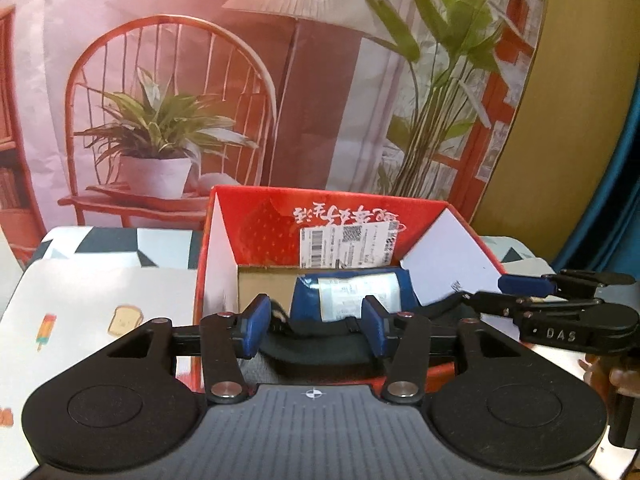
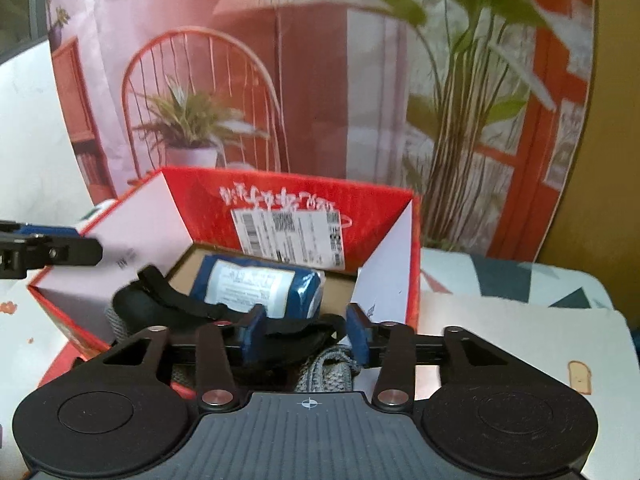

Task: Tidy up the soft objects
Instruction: 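Carry the black eye mask with both grippers and lower it into the red box, then open both grippers and move them to the orange floral oven mitt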

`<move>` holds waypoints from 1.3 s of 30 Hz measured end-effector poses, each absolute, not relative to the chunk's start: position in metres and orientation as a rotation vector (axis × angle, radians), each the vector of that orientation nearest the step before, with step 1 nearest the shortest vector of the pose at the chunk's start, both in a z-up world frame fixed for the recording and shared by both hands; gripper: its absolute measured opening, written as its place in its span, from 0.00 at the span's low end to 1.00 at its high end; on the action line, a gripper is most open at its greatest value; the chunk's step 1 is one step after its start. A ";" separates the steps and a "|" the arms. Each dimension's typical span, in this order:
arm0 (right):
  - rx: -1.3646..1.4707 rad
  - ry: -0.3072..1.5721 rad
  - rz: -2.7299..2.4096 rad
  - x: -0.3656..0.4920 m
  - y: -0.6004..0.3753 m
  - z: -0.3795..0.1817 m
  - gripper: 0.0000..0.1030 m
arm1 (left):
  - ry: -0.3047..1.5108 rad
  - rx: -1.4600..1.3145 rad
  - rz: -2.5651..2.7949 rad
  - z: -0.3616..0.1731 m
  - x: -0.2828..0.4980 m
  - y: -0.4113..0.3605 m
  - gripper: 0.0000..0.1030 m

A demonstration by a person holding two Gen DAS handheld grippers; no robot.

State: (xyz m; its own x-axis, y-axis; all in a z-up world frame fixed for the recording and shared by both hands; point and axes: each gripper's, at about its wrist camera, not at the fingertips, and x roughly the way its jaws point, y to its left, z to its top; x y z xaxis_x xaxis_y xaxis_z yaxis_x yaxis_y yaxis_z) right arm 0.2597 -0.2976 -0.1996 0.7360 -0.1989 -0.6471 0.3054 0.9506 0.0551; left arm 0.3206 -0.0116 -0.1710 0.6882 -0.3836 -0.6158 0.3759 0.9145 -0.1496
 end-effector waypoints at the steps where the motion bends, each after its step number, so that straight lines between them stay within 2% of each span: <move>1: 0.169 0.678 -0.272 0.255 -0.296 -0.196 0.43 | 0.695 -0.023 -0.428 -0.170 0.314 -0.009 0.51; 11: 0.210 0.603 -0.188 0.193 -0.253 -0.185 0.43 | 0.773 -0.090 -0.433 -0.196 0.248 0.009 0.51; 25: 0.351 0.705 -0.219 0.130 -0.216 -0.244 0.43 | 0.915 -0.278 -0.359 -0.255 0.208 0.024 0.52; 34: 0.448 0.762 -0.255 0.113 -0.221 -0.272 0.43 | 0.958 -0.375 -0.350 -0.274 0.196 0.030 0.60; 37: 0.454 0.769 -0.262 0.113 -0.222 -0.275 0.46 | 0.965 -0.387 -0.351 -0.277 0.195 0.031 0.60; 39: 0.450 0.769 -0.276 0.114 -0.222 -0.275 0.53 | 0.971 -0.401 -0.352 -0.279 0.197 0.032 0.61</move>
State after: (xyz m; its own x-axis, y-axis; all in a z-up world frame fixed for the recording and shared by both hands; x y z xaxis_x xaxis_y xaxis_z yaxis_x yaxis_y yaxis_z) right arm 0.1135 -0.2225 -0.2748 0.6897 -0.0769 -0.7200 0.3987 0.8703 0.2890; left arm 0.1971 0.0322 -0.2792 0.5193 -0.4602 -0.7201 0.1090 0.8714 -0.4784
